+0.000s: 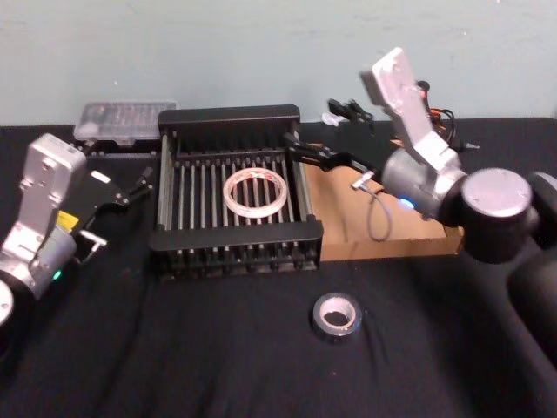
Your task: Pick up the white tape and place it into the black box , Pick up the silver tape and place it into the brown box.
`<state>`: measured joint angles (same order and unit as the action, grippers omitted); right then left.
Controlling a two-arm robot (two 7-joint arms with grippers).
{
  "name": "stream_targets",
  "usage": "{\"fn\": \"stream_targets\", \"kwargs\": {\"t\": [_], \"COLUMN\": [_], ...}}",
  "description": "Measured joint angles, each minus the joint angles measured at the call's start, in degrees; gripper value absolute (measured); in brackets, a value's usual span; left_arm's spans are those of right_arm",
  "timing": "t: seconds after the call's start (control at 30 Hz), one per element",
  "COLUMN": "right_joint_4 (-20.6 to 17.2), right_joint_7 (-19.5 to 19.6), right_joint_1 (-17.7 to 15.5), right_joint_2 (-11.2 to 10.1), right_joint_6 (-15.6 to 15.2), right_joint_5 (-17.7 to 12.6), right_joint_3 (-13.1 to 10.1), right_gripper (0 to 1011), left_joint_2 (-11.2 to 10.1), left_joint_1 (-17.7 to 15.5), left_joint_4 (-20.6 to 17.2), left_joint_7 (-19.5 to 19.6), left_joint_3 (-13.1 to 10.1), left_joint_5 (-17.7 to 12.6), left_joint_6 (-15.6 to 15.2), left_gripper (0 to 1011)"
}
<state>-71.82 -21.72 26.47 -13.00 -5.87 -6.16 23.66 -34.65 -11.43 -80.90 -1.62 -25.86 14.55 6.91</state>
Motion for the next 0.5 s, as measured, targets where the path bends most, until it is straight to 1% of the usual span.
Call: {"fn": "stream_targets", "kwargs": {"t": [0.07, 0.1, 0.17, 0.2, 0.4, 0.43, 0.5], "right_joint_4": [-1.6, -3.6, -5.5, -7.4, -13.4, -15.0, -16.6], "right_joint_7": [0.1, 0.3, 0.6, 0.8, 1.6, 1.8, 2.0], "right_joint_1": [-1.1, -2.4, -3.8, -5.3, -10.6, -12.0, -13.6], "right_joint_2": [-0.7, -1.6, -2.5, -3.4, -6.3, -7.1, -7.9], "right_joint_6": [-0.3, -0.7, -1.1, -1.6, -3.2, -3.7, -4.2], "right_joint_5": [-0.4, -0.7, -1.2, -1.5, -2.7, -3.0, -3.3], "right_joint_3": [-0.5, -1.2, -1.8, -2.5, -4.8, -5.3, -5.9], "right_gripper": [1000, 1000, 1000, 1000, 1000, 1000, 1000], "left_joint_2": [0.0, 0.0, 0.0, 0.0, 0.0, 0.0, 0.0], "left_joint_1": [0.0, 0.0, 0.0, 0.0, 0.0, 0.0, 0.0], "left_joint_4": [0.0, 0.0, 0.0, 0.0, 0.0, 0.0, 0.0], "left_joint_7": [0.0, 0.0, 0.0, 0.0, 0.0, 0.0, 0.0], "left_joint_3": [0.0, 0.0, 0.0, 0.0, 0.0, 0.0, 0.0], "left_joint_5": [0.0, 0.0, 0.0, 0.0, 0.0, 0.0, 0.0], "left_joint_6": [0.0, 0.0, 0.0, 0.0, 0.0, 0.0, 0.0], "left_gripper": [1001, 1001, 1001, 1001, 1001, 1001, 1001]}}
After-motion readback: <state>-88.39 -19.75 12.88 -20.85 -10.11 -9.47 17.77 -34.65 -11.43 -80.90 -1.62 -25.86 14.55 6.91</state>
